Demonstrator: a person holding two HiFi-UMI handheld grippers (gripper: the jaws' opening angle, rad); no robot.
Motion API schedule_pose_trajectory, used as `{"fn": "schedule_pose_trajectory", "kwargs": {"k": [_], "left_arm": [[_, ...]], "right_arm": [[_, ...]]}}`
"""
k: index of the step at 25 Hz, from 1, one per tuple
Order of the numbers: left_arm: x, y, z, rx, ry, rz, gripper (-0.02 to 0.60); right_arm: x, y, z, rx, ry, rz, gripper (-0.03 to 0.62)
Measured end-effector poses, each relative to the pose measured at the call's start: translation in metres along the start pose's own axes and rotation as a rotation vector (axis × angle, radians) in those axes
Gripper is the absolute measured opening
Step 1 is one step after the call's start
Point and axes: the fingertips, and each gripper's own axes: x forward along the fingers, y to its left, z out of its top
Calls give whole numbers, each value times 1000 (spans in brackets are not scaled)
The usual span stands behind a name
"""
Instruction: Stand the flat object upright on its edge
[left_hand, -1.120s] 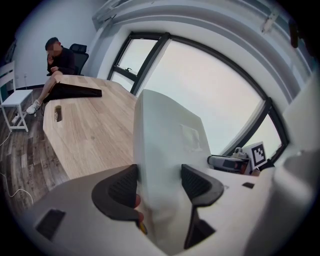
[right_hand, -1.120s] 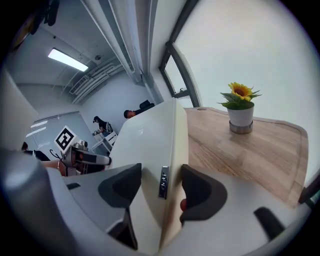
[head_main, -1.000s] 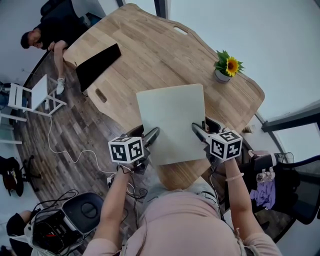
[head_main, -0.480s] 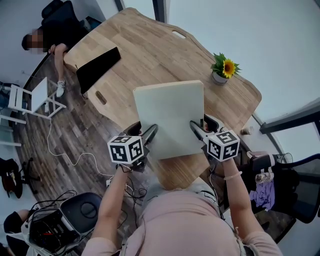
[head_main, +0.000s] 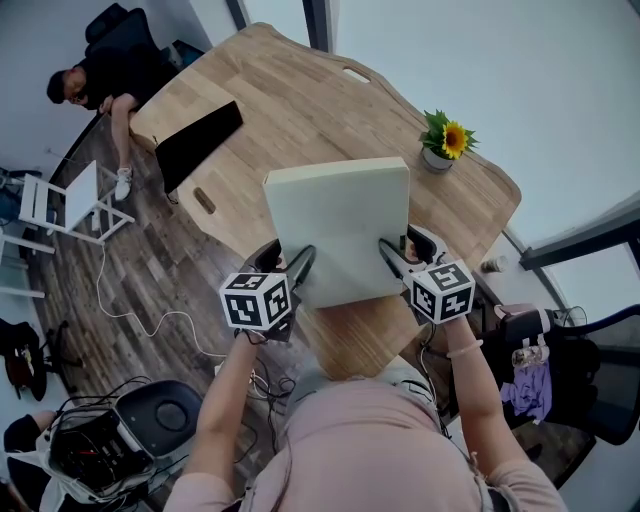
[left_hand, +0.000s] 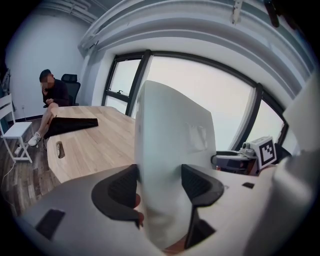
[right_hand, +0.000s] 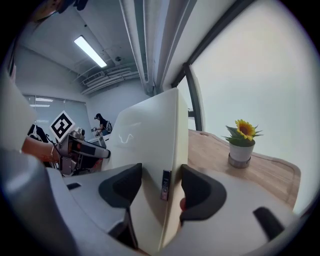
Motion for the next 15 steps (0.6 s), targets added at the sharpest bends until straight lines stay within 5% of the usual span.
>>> {"fn": "schedule_pose_trajectory", "kwargs": {"k": [15], "left_arm": [[-1, -5, 16, 93, -138, 51, 275]], "right_arm": [[-1, -4, 13, -90, -71, -49, 245]]}}
